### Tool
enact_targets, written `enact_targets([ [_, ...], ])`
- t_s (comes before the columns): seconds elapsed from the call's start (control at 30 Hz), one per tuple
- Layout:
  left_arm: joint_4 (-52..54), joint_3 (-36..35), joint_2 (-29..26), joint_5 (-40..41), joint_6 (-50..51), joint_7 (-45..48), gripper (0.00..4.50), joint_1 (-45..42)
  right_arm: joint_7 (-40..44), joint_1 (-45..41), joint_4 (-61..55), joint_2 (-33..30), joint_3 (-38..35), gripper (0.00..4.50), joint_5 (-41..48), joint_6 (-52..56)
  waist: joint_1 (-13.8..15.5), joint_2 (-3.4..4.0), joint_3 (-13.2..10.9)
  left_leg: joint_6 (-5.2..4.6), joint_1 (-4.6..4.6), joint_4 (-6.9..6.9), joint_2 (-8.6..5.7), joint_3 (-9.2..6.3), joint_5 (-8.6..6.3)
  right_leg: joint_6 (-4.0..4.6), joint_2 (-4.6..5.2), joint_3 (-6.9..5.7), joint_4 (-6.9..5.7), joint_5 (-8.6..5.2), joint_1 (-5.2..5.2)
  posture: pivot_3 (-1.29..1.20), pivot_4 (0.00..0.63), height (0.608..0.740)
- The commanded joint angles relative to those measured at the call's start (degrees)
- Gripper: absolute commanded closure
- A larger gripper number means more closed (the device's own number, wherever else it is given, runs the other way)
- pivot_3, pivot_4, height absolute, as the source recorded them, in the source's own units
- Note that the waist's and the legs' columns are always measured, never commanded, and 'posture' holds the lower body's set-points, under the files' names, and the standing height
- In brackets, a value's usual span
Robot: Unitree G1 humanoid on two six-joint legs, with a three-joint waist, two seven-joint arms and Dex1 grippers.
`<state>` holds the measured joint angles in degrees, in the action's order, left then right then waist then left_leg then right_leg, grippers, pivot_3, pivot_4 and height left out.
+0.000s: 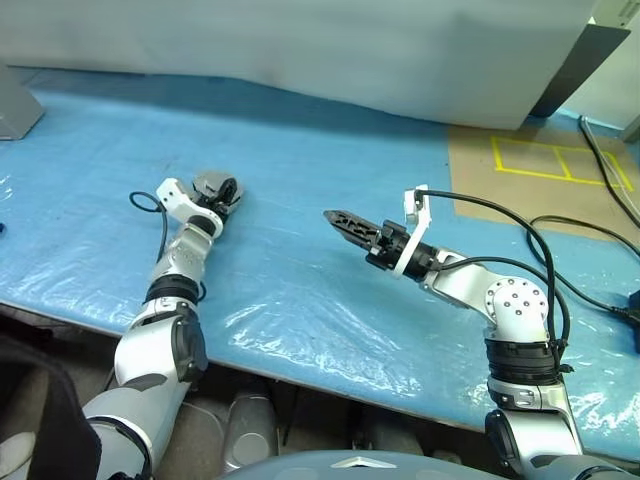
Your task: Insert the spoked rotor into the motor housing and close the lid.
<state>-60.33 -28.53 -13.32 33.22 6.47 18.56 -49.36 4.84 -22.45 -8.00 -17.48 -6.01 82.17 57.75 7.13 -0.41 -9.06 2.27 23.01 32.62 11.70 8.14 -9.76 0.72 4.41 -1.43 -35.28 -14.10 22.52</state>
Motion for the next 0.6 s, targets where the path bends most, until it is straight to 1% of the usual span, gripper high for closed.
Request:
enact_targets([
  [0.03,-2.5,-2.9,-2.3,0.4,-1.4,-2.7,0.03,0.4,0.7,-0.4,-1.5,0.2,-0.9,0.41,0.0,-0.1,-0.4,0.01,0.0,0.0,-0.12,0.0,0.01,0.03,0.0,0.01,0.0,0.03,0.01,0.01,-0.05,0.0,0.15,0.74],
  [0.17,-3.1,-4.5,-5.0,-0.1,-2.7,-6.4,0.03,1.1,0.8,0.0,-1.8,0.2,-1.1,0.41,-0.3,0.1,-1.2,0.02,0.0,0.0,-0.45,-0.11,0.05,0.08,0.0,0.05,-0.01,0.05,0.01,0.01,-0.23,0.0,0.15,0.74],
  [0.23,-2.7,-4.6,-5.7,-0.3,-2.2,-7.0,0.03,2.3,1.0,0.0,-1.8,0.2,-1.1,0.41,-0.5,0.2,-1.5,0.02,0.0,0.0,-0.44,-0.12,0.05,0.1,0.0,0.04,-0.01,0.06,0.05,0.01,-0.23,0.0,0.15,0.74],
  [0.37,0.7,-6.3,-7.2,0.4,-3.0,-8.7,0.03,5.7,1.4,-0.1,-1.5,0.1,-0.8,0.41,-1.5,0.4,-1.6,0.08,0.0,0.0,-0.45,-0.26,0.02,0.14,0.0,0.05,0.0,0.07,0.23,0.01,-0.25,0.0,0.15,0.74],
  [0.47,3.6,-7.8,-8.7,0.5,-5.6,-10.8,0.03,7.7,1.8,-0.3,-1.3,0.2,-0.8,0.41,-1.8,0.6,-1.8,0.1,0.1,0.01,-0.49,-0.38,0.05,0.18,0.0,0.07,-0.03,0.07,0.31,0.02,-0.24,0.0,0.15,0.74],
  [0.6,5.9,-8.0,-10.6,-0.6,-8.8,-12.3,0.03,8.1,2.5,-0.8,-1.0,0.1,-0.8,0.41,-2.3,1.0,-1.5,0.09,0.1,0.01,-0.43,-0.45,0.06,0.19,-0.01,0.07,-0.05,0.05,0.44,0.02,-0.22,0.0,0.15,0.74],
])
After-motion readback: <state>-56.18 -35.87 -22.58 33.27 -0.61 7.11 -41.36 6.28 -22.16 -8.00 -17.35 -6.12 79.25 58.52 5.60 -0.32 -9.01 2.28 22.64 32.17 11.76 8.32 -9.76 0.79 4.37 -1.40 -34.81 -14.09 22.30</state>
